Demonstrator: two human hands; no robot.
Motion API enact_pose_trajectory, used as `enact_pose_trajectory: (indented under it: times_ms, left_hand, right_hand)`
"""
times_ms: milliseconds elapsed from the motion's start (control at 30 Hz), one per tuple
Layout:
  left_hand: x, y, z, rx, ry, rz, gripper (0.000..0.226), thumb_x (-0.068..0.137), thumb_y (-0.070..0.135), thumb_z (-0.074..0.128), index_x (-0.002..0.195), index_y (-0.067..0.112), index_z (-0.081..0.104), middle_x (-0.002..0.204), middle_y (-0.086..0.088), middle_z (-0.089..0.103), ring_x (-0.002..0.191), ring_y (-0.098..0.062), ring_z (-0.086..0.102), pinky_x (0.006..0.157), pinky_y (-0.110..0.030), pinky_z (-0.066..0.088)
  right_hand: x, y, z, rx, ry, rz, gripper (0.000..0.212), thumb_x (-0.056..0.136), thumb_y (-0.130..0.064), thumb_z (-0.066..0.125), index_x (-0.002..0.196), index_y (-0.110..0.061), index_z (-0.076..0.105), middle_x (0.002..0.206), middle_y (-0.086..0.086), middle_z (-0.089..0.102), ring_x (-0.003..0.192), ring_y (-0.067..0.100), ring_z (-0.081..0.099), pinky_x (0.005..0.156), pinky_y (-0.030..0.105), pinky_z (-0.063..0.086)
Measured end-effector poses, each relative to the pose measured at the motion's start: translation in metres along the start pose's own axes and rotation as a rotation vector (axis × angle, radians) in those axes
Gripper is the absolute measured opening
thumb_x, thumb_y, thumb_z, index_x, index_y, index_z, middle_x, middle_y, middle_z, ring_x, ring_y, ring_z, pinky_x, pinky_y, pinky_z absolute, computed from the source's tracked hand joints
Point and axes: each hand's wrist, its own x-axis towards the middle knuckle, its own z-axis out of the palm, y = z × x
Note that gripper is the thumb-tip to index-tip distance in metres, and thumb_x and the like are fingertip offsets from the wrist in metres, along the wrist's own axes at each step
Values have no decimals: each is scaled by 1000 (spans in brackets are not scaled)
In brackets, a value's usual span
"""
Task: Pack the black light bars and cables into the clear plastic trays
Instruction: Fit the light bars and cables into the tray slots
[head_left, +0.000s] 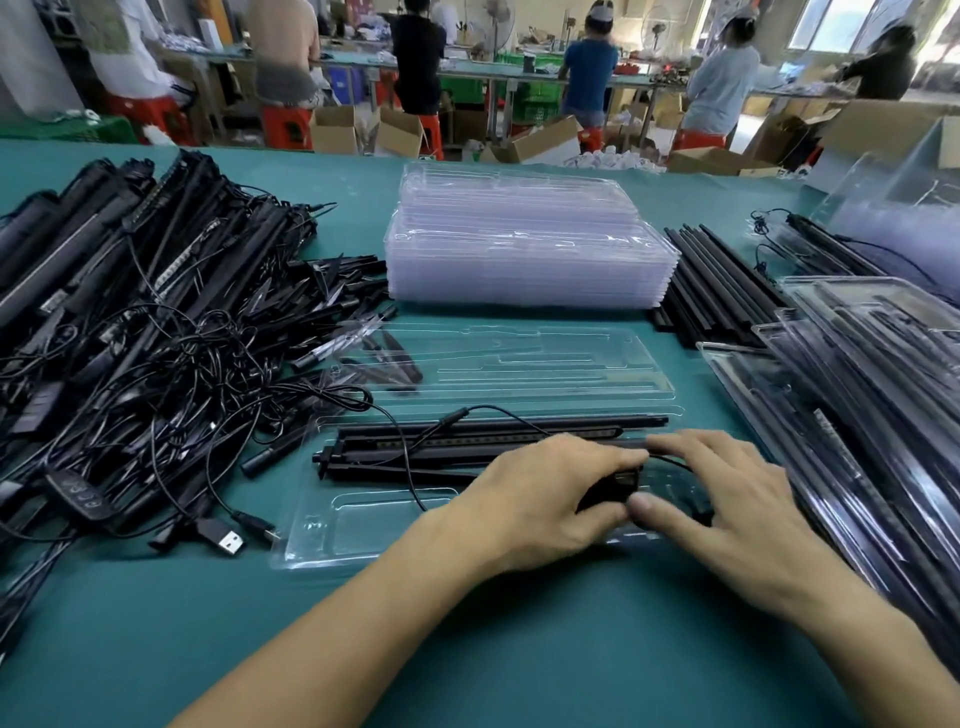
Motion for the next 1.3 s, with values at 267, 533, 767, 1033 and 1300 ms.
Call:
enact_pose_trajectory:
  times_ms: [267,533,767,1033,1300]
  left_hand:
    - [-1,7,-3,-4,141,44,43,89,2,54,129,15,64,110,-5,66,105,-23,59,94,-40,48]
    - [-19,-33,-31,175,331,-363,48,98,49,47,141,29,52,133,5,54,123,-18,47,106,-38,40]
    - [-31,-36,-19,244,176,-106,31,102,31,51,124,19,69,128,5,64,119,-19,55,102,-33,43]
    - [-29,-35,-18,118,120,-77,24,101,29,55,114,19,72,131,4,63,121,-16,59,100,-39,48]
    - [-26,-35,-14,117,165,-88,20,101,28,54,104,16,71,122,5,64,113,-16,60,96,-39,48]
  right_hand:
    - [4,2,4,27,65,-53,29,84,-44,65,110,-33,68,104,-15,63,104,15,57,92,33,43]
    - [8,16,1,166,146,-42,14,87,-13,71,92,-25,75,88,-14,67,87,14,65,80,42,52]
    - [11,15,-2,210,127,-85,13,85,-11,72,92,-21,76,87,-9,63,85,10,61,78,28,47]
    - [11,10,-5,275,-46,-55,21,79,-16,80,90,-32,73,92,-10,63,91,9,61,84,26,45]
    - [-14,17,-31,-228,-100,195,62,75,-61,68,131,-36,58,99,-12,47,104,17,47,89,36,39]
